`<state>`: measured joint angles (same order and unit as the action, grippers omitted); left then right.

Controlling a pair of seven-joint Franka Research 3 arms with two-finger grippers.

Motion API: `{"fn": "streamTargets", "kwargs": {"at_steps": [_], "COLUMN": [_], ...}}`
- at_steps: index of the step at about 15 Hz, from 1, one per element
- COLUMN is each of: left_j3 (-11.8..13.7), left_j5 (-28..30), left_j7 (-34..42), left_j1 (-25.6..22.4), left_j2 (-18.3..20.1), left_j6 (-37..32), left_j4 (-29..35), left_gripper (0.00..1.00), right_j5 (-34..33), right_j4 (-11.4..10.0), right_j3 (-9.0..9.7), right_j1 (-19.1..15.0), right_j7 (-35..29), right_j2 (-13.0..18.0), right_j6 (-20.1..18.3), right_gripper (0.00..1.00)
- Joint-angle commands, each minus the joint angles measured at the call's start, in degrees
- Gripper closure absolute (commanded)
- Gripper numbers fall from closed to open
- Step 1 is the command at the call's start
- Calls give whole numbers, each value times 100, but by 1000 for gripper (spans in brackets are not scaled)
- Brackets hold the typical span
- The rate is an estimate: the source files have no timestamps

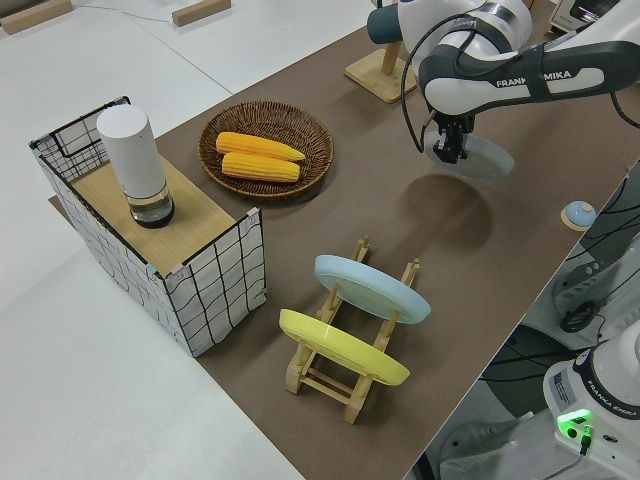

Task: Pick gray plate from low plate rack and place it on table with left arm
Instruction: 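Carry the gray plate away from the rack and lower it onto the table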

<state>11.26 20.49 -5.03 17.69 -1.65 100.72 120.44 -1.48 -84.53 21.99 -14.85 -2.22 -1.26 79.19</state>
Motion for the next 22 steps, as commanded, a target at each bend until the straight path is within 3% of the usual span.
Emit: {"fn": "streamTargets", "kwargs": {"at_steps": [1,2,3,5,6,11,15,22], "left_j3": [16,16,16,25,25,25,51,306], "left_j5": [87,87,78,17,-1,-62,-553,-1503], "left_j7": [11,11,11,28,28,28,-33,-16], "left_j1": [42,42,42,42,42,42,42,15], "left_j2": [-11,-20,-29,-29,-20,-2,94,226], "left_j6": [185,211,203,203,203,89,10,-455], "left_j4": [129,129,129,129,129,103,-38,-994], "left_gripper": [959,951,849,206,52,11,9,7], "right_j5": [-28,-28,-28,-28,-28,-28,-28,-28], "right_j4": [41,41,41,41,41,41,33,41], "right_j3": [121,121,113,121,121,113,113,121], "right_j1": [-132,-132,-132,-132,-132,-132,-132,-132], "right_j7": [-68,-68,-68,-68,-68,-68,-68,-68], "right_j2": [12,12,12,12,12,12,12,12], "right_j6": [-62,-62,-62,-62,-62,-62,-62,-62], "right_gripper": [17,17,17,17,17,17,17,17]}}
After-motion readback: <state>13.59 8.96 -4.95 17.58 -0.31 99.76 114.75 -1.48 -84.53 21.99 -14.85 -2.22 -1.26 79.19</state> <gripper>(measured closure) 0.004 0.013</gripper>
